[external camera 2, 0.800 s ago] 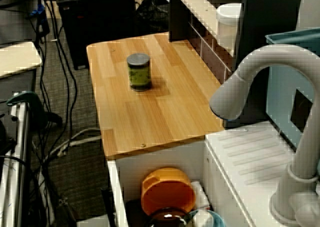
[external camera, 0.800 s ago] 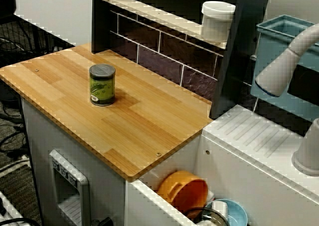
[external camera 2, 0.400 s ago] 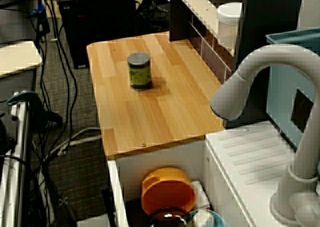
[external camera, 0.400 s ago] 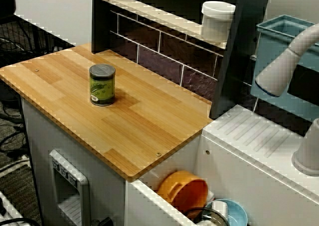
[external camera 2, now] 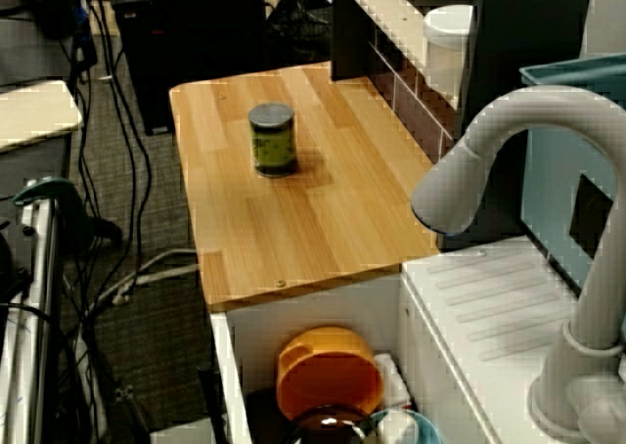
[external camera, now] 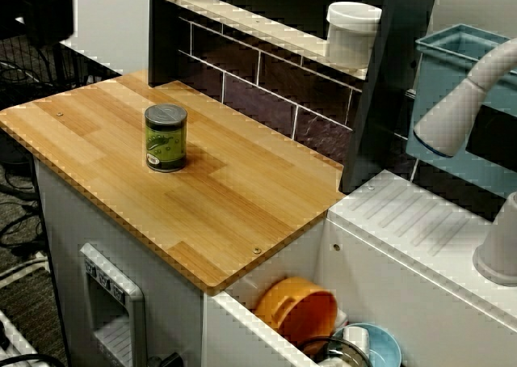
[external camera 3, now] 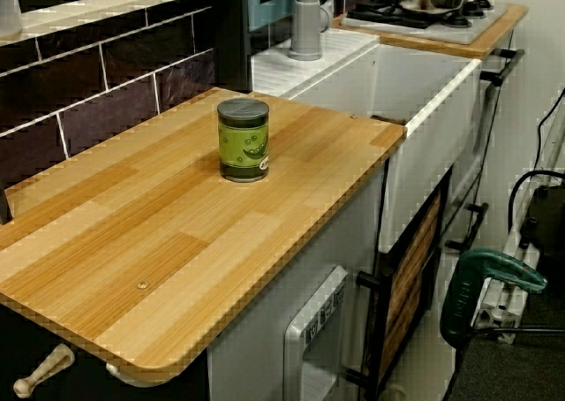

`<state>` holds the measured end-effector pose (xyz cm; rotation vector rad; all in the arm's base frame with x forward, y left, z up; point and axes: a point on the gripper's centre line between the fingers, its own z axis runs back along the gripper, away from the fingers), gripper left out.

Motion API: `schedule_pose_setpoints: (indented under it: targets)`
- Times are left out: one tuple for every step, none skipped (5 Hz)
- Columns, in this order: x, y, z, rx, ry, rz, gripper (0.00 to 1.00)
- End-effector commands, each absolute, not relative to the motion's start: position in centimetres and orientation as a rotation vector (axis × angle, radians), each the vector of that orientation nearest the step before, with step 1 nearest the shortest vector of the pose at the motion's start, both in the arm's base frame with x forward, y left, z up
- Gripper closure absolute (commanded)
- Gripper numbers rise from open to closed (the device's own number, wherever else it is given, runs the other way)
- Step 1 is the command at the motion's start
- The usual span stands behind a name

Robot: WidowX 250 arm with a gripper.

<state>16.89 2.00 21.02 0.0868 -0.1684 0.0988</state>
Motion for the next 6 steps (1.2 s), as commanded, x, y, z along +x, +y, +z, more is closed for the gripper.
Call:
schedule_pose_setpoints:
  targets:
    - [23.3,11.0,18.8,0.197,-0.271,0.263,0.0]
    - [24.9,12.7,16.7,0.212,-0.242,0.267,0.0]
    - [24.8,11.9,15.6,0.207,-0.218,0.242,0.0]
    - [23.6,10.3,14.9,0.185,-0.203,0.19,0.0]
    - [22.9,9.3,13.5,0.043,-0.176,0.267,0.0]
    - [22.1,8.3,12.8,0.004,-0.178,0.338,0.0]
